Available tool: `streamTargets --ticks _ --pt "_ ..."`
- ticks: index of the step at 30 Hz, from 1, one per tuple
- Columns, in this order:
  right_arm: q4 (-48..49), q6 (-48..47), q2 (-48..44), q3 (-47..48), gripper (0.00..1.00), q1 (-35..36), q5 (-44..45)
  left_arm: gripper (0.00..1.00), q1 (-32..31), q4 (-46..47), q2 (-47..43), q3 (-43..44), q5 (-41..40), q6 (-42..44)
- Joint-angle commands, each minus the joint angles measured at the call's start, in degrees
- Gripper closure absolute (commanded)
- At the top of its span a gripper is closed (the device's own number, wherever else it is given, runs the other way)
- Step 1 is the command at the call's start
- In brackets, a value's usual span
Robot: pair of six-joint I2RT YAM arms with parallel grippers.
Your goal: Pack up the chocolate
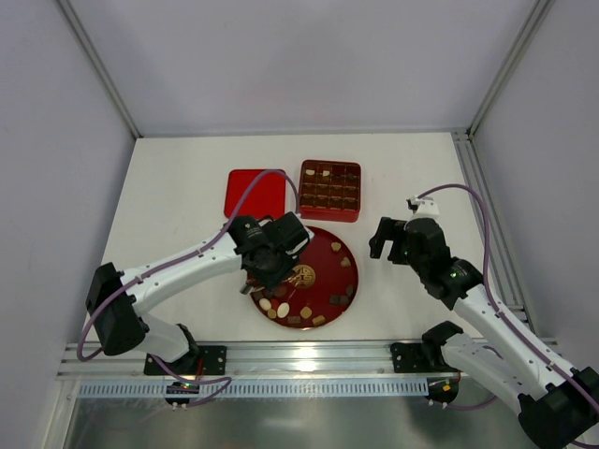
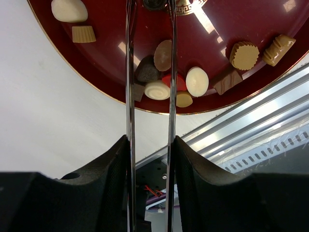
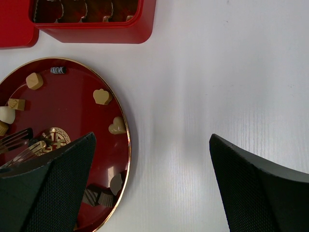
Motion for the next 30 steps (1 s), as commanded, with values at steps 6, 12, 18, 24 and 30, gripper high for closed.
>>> streamTargets --ticks 6,12,18,24,30 --pt "1.93 0.28 -0.21 0.09 0.0 -0.09 1.22 0.59 -0.2 1.01 -0.85 2.44 -0.53 0.98" --pt "2.1 0.19 -0.03 0.0 0.0 -0.09 1.22 0.62 -0.2 1.18 -0.76 2.26 -0.09 1.07" --pt "2.01 0.1 -0.03 0.18 0.0 -0.09 1.22 0.64 -0.2 1.1 -0.93 2.35 -0.36 1.07" --pt "1.93 -0.07 0.14 0.44 0.0 -0.17 1.22 0.64 -0.2 0.66 -1.2 3.49 -1.06 1.07" --pt "1.93 -0.16 0.23 0.7 0.0 -0.09 1.31 0.64 -0.2 0.48 -1.46 3.67 -1.24 1.16"
